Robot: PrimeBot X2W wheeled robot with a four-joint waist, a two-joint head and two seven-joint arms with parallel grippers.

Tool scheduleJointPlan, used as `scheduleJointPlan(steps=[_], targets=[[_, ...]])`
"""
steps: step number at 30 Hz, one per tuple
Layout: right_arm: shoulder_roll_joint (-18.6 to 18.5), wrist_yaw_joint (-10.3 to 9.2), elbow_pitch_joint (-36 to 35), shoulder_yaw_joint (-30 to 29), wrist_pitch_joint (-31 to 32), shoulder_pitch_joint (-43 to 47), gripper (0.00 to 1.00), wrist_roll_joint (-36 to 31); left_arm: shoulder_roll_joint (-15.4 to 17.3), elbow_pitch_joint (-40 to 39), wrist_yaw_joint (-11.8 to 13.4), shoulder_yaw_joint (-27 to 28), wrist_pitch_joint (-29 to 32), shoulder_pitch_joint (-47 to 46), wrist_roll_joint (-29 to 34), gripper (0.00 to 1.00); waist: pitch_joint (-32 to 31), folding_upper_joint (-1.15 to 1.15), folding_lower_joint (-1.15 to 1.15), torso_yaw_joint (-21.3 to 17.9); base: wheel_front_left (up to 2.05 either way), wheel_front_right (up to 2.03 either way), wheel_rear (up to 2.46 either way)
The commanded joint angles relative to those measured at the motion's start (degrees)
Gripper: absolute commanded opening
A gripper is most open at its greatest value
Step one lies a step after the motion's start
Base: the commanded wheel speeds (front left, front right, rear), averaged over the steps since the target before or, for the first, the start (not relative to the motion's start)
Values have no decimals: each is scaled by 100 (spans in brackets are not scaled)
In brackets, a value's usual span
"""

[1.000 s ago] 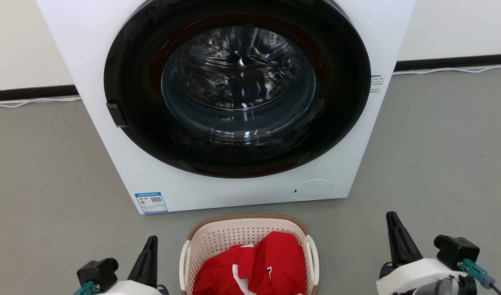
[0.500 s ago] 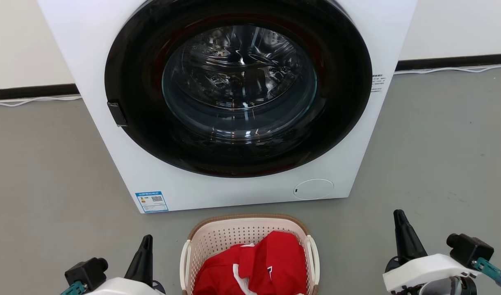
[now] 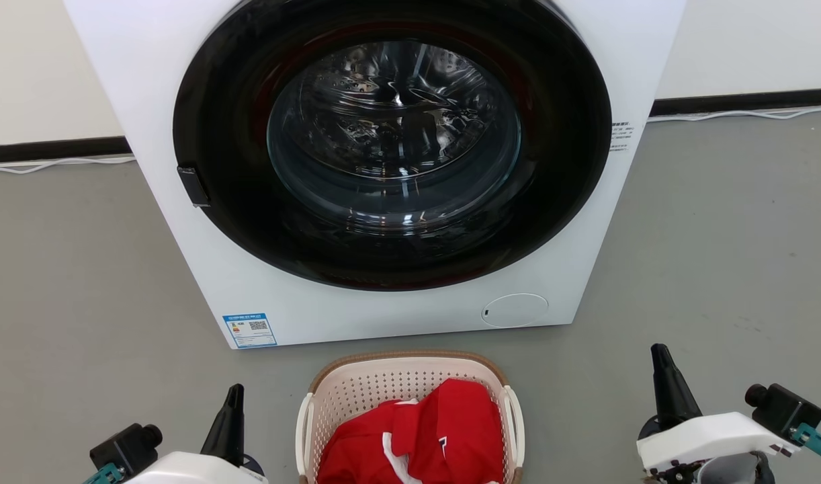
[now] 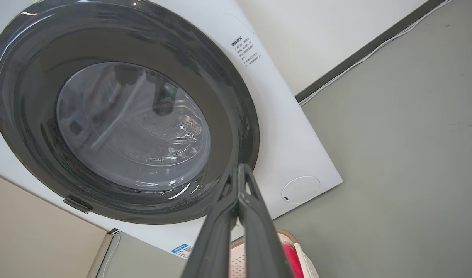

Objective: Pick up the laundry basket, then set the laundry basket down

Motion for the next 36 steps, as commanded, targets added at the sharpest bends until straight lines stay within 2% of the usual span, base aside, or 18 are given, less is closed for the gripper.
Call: scheduleJointPlan(steps=[1, 36], targets=[[-18, 14, -200, -5, 41, -178, 0, 143, 13, -176, -44, 110, 18, -285, -126, 0, 0, 0, -1, 1, 0, 0, 0], [-20, 25, -461, -190, 617, -163, 0, 2303, -8, -343, -84, 402, 609, -398, -2135, 0, 13, 0, -1, 39, 0, 0, 0]])
